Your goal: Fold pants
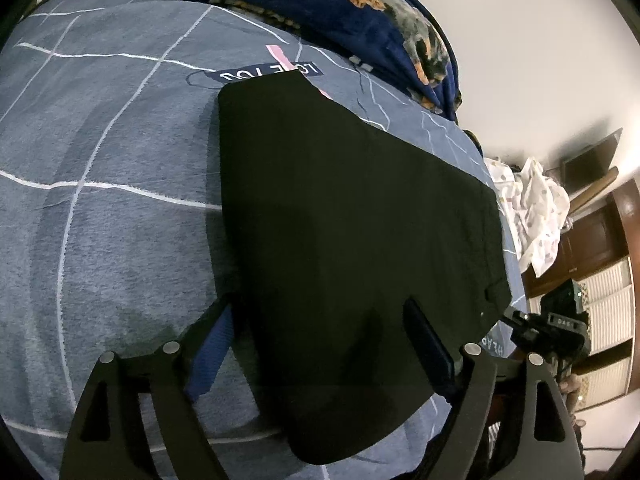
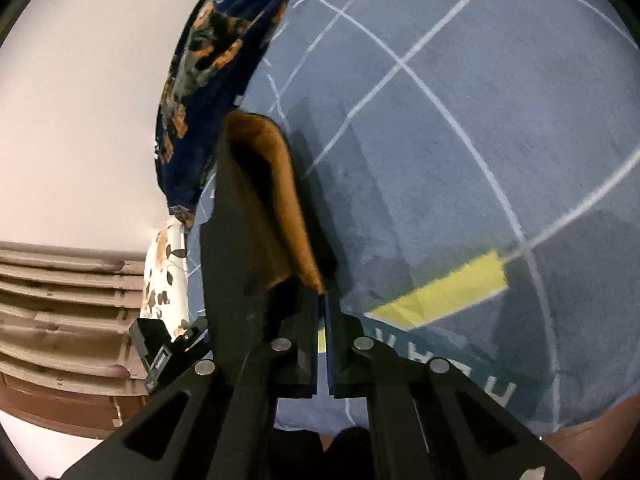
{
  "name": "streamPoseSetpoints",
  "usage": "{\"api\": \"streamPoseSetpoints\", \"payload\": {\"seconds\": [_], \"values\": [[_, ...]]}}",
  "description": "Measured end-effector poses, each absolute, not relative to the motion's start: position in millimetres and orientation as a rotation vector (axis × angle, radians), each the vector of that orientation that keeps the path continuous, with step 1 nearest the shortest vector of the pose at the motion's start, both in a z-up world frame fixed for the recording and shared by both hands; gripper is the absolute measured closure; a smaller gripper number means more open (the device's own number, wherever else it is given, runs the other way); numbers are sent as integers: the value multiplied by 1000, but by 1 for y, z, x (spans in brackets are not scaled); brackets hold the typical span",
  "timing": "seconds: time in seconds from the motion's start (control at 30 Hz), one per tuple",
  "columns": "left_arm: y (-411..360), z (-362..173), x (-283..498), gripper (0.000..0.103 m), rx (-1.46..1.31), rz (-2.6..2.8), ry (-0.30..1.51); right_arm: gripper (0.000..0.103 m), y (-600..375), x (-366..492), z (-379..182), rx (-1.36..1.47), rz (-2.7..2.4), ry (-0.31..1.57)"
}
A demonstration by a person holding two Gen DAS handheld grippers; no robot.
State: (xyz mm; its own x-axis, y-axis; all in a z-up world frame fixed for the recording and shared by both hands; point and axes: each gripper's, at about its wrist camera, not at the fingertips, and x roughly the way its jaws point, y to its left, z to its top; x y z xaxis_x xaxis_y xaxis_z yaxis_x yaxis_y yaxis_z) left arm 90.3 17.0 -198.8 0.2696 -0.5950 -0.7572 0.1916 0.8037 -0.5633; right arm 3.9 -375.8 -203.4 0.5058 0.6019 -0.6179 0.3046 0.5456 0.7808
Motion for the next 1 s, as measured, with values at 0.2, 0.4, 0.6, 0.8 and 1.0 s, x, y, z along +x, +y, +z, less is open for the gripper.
{"api": "streamPoseSetpoints", "payload": {"seconds": [0.2,0.4,0.6,0.8,1.0], "values": [[18,-199,90,19,-402,-557,1183,77,-399,4,-203,1157,241,1007],[19,-200,90,19,-403,-559,1188,67,-386,8,-179,1103,307,962],[22,-200,88,19,-405,-566,1180,75,-370,20,-192,1080,296,1047],[19,-199,88,19,-392,-560,1189,93,-362,12,-174,1011,319,995],[16,-199,88,18,-373,-563,1189,95,-373,-2,-223,1135,251,1062]]}}
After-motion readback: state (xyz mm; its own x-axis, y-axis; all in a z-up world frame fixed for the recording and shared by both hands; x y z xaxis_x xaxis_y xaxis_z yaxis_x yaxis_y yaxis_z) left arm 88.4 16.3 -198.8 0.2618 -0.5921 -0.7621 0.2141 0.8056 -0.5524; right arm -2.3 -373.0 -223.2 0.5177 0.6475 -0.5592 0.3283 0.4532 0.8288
